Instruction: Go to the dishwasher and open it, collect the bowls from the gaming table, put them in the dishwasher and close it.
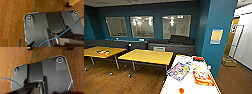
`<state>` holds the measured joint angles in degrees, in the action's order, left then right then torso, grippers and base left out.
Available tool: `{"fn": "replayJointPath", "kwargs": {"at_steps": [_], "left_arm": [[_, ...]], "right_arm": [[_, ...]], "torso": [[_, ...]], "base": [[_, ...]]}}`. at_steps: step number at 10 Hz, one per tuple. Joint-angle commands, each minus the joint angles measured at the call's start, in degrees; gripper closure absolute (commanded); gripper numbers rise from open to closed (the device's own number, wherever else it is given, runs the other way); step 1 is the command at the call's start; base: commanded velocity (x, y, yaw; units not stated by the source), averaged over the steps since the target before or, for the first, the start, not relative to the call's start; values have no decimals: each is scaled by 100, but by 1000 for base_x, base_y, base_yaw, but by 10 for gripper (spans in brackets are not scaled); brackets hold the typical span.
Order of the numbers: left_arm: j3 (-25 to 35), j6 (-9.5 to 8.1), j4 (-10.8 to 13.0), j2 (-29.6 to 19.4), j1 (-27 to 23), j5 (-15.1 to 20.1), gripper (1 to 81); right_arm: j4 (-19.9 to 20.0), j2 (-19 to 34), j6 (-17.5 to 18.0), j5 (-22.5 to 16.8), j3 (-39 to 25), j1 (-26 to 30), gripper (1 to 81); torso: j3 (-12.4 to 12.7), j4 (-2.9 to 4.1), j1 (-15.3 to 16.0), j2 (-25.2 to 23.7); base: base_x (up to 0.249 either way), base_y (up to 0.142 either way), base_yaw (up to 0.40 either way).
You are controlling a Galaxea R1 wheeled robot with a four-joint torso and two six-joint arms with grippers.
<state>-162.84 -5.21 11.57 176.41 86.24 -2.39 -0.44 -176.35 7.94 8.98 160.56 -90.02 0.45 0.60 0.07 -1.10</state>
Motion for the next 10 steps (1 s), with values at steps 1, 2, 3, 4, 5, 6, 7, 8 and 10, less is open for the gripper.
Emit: {"fn": "replayJointPath", "kwargs": {"at_steps": [1,2,3,4,5,6,7,8,10], "left_arm": [[-20,2,-23,-18,-331,274,10],[-20,-6,-31,-44,-331,248,10],[-20,-7,-32,-97,-331,239,10],[-20,-24,-32,-184,-331,230,10],[-2,-24,-32,-220,-331,230,10],[41,-24,-32,-281,-322,239,10],[197,-16,-23,-394,-252,239,10],[563,-16,-6,-595,-243,238,10],[1360,-7,38,-1028,-243,239,10]], "right_arm": [[9,97,-29,-239,-202,251,10],[-17,227,-37,-239,-453,242,10],[-18,396,-29,-222,-747,225,10],[-18,709,-29,-222,-1321,216,10],[-9,930,-20,-222,-1692,216,10],[0,1202,-12,-222,-2106,225,10],[0,1465,41,-222,-2500,234,10],[9,1806,50,-213,-3033,234,10],[-9,2549,50,-178,-4174,269,10]], "torso": [[0,0,0,0],[0,0,0,0],[0,0,0,0],[0,0,0,0],[0,0,0,0],[0,0,0,0],[0,0,0,0],[0,0,0,0],[0,0,0,0]], "base": [[0,0,0],[0,0,0],[0,0,0],[0,0,0],[0,0,0],[0,0,0],[0,0,0],[0,0,0],[0,0,0]]}}
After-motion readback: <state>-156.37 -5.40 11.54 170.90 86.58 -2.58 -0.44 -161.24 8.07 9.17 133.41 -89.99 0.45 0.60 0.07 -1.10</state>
